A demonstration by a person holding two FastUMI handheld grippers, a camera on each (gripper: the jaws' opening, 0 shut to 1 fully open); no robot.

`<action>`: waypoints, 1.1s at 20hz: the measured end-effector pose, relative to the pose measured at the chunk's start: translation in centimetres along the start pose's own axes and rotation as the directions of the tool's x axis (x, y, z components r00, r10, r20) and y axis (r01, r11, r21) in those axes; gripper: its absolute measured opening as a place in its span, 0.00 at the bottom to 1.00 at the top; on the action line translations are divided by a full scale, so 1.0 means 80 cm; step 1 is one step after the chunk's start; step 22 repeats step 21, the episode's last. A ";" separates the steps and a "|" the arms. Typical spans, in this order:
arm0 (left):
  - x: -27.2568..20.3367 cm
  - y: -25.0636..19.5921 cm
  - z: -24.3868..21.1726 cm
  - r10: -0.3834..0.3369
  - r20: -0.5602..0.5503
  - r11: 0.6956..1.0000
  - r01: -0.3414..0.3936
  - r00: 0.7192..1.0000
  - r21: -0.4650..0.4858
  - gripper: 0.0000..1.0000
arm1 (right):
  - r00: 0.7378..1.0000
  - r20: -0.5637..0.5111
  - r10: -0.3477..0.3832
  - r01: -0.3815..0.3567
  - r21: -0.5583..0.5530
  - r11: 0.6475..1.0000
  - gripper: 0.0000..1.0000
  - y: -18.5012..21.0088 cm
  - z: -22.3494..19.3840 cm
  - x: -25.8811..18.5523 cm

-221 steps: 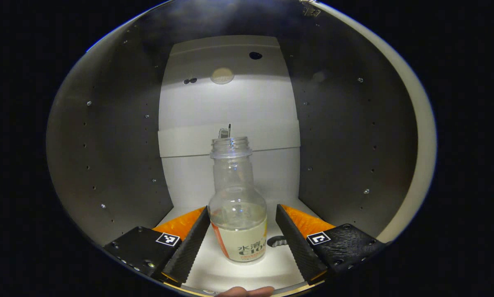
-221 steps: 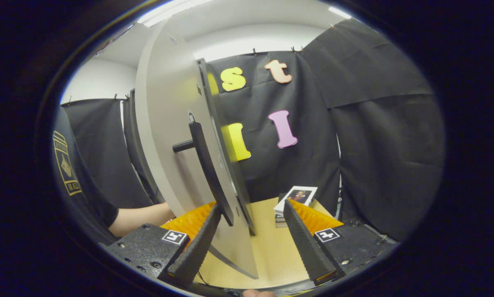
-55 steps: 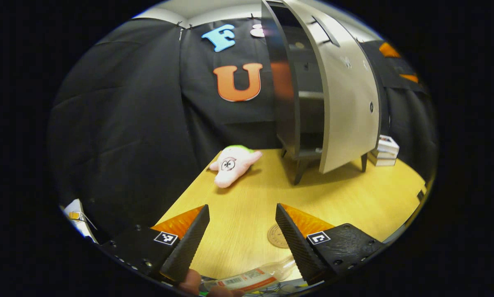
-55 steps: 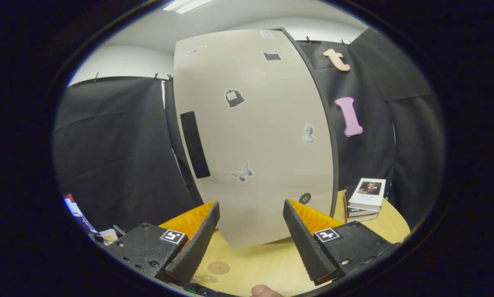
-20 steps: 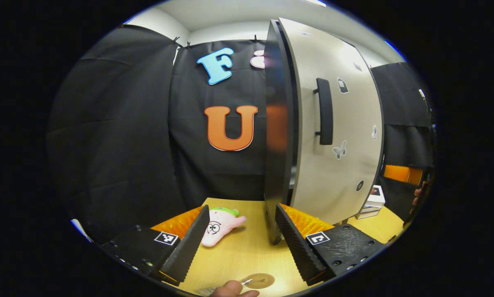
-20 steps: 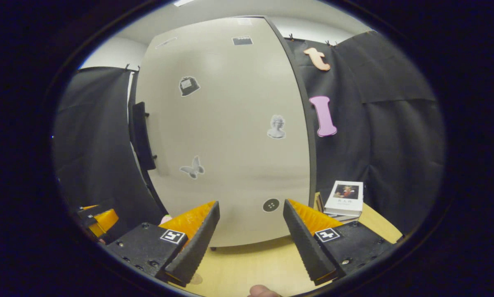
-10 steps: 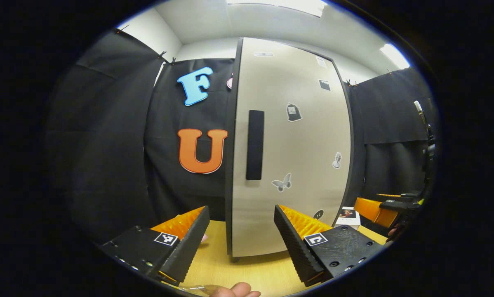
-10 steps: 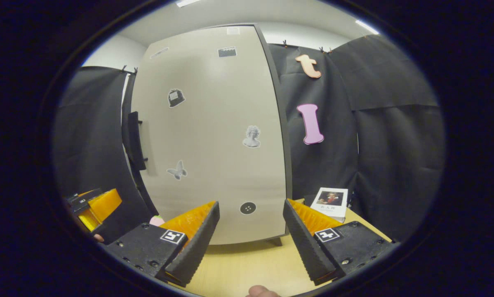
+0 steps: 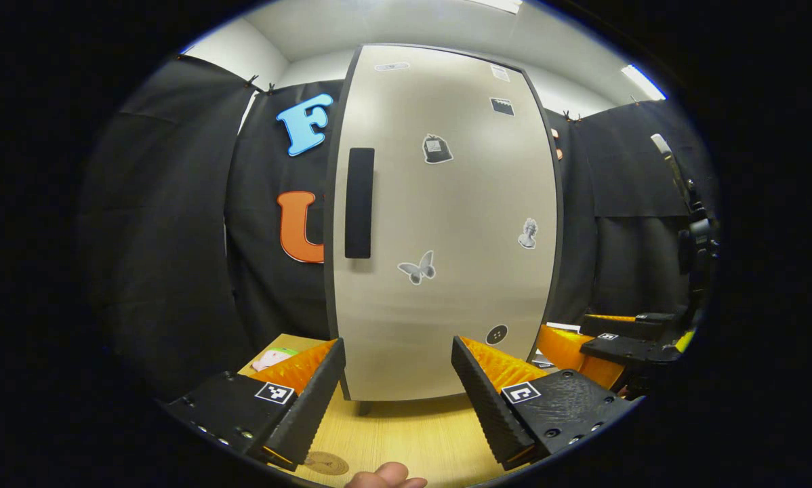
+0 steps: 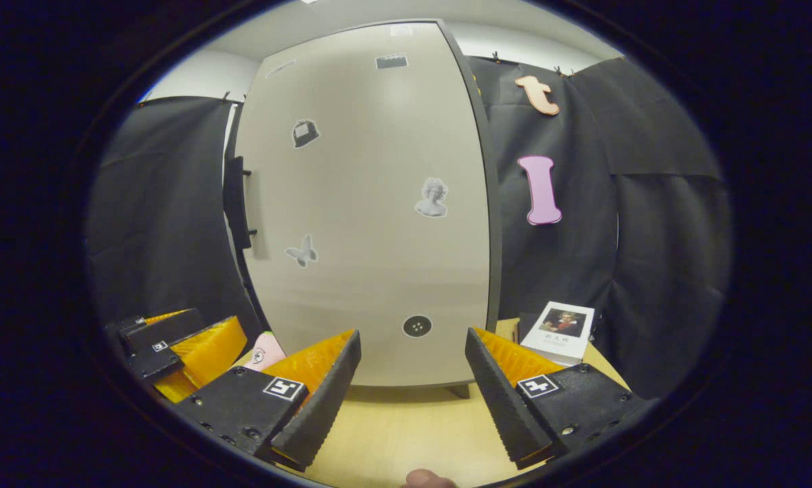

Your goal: Open the cabinet door with the right hand, grasp the bottle in the cabinet with the left hand and place it on the coaster, then close the cabinet door with the right hand.

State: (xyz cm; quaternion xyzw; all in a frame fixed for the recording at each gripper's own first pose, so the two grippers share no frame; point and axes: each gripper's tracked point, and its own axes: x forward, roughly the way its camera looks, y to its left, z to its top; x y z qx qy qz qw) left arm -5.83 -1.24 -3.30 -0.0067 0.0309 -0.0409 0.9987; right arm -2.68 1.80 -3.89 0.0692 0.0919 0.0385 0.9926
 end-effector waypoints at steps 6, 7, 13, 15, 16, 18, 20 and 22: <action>0.017 -0.005 0.013 -0.094 0.032 0.995 0.094 0.995 -0.018 0.95 | 0.997 0.048 -0.065 0.066 -0.013 0.998 0.95 0.006 0.025 0.004; 0.019 -0.003 0.014 -0.102 0.038 0.995 0.102 0.994 -0.022 0.95 | 0.996 0.046 -0.072 0.073 -0.023 0.997 0.96 0.006 0.026 0.006; 0.035 -0.003 0.031 -0.184 0.074 0.983 0.185 0.980 -0.014 0.95 | 0.991 0.062 -0.116 0.117 -0.008 0.993 0.99 0.007 0.033 0.010; 0.038 -0.008 0.036 -0.228 0.098 0.973 0.230 0.969 -0.010 0.95 | 0.991 0.065 -0.119 0.119 0.006 0.993 1.00 0.010 0.029 0.011; 0.040 -0.014 0.037 -0.259 0.109 0.965 0.261 0.960 -0.001 0.95 | 0.990 0.079 -0.120 0.119 0.016 0.993 0.96 0.011 0.029 0.011; 0.045 -0.024 0.036 -0.322 0.108 0.947 0.319 0.941 0.038 0.95 | 0.987 0.105 -0.126 0.121 0.047 0.991 1.00 0.010 0.026 0.010; 0.040 -0.026 0.039 -0.370 0.112 0.929 0.366 0.922 0.057 0.95 | 0.981 0.113 -0.160 0.150 0.098 0.984 1.00 0.002 0.021 0.010; 0.039 -0.025 0.040 -0.376 0.113 0.926 0.371 0.920 0.068 0.95 | 0.974 0.107 -0.201 0.189 0.111 0.976 0.99 -0.010 0.021 0.010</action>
